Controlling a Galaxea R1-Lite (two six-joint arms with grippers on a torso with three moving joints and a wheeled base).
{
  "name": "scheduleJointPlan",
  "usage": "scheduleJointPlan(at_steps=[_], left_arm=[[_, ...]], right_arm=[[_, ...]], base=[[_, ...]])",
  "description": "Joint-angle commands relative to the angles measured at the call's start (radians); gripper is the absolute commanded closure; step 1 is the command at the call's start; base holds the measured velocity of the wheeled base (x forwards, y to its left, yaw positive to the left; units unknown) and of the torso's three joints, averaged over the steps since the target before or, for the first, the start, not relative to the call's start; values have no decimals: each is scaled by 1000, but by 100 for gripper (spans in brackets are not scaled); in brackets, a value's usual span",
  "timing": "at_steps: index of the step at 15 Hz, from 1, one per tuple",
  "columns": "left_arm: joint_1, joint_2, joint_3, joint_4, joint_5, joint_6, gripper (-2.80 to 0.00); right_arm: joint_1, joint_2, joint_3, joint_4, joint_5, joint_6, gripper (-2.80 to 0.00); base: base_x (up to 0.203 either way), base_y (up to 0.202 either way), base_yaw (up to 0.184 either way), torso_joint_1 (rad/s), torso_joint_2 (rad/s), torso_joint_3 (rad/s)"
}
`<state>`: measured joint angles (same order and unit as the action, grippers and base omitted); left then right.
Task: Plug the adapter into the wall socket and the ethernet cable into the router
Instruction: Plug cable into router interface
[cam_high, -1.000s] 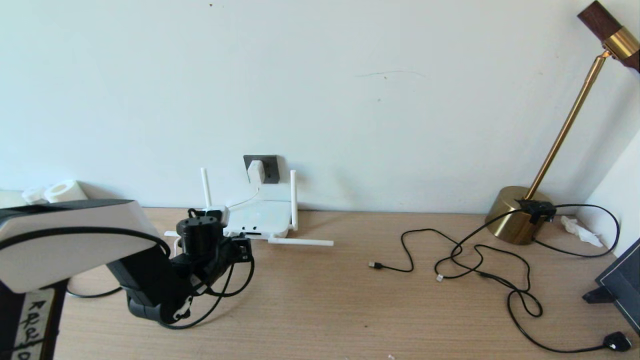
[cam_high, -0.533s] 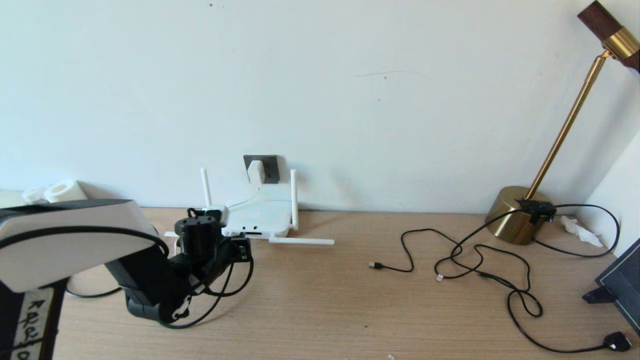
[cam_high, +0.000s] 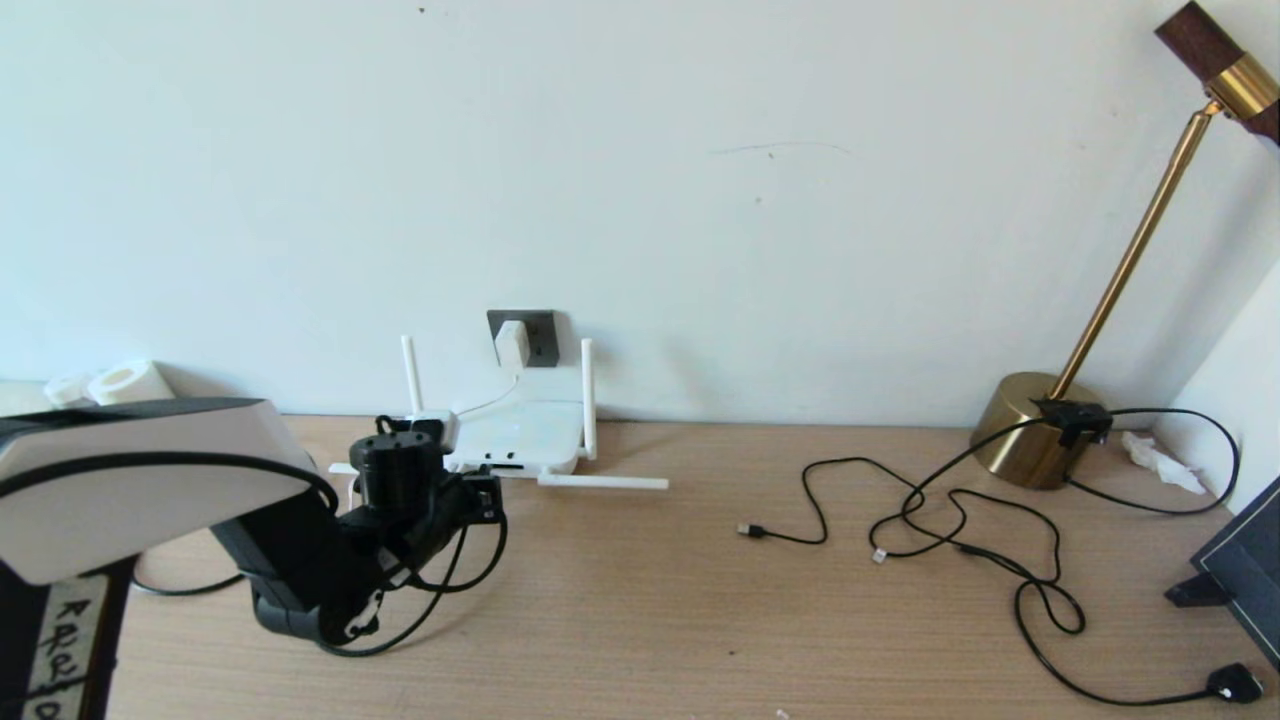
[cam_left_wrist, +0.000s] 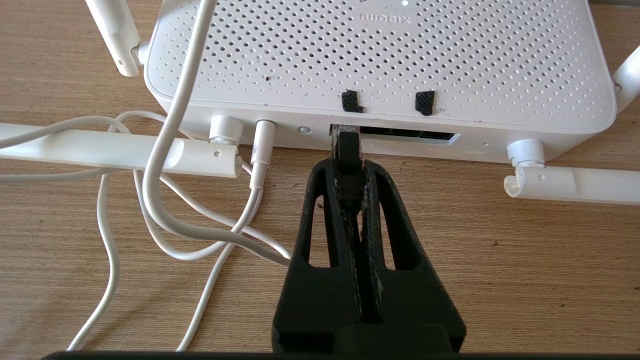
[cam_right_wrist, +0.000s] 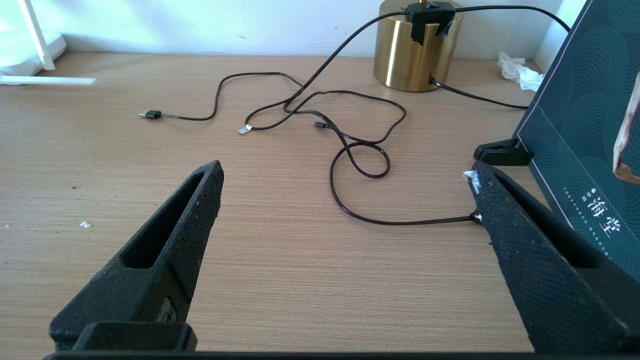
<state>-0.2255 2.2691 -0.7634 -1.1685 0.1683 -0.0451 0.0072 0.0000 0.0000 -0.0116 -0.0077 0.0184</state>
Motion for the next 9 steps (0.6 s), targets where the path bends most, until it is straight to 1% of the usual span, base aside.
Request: scheduleJointPlan(at_steps=[1,9], left_arm=[[0,4,-2,-7,-2,5,0],[0,1,-5,-5,-4,5,0]], right_arm=[[0,2,0,-1,0,0,-280],[0,2,0,-1,0,2,-280]], base=[[0,0,0,0,0,0],[0,0,0,0,0,0]])
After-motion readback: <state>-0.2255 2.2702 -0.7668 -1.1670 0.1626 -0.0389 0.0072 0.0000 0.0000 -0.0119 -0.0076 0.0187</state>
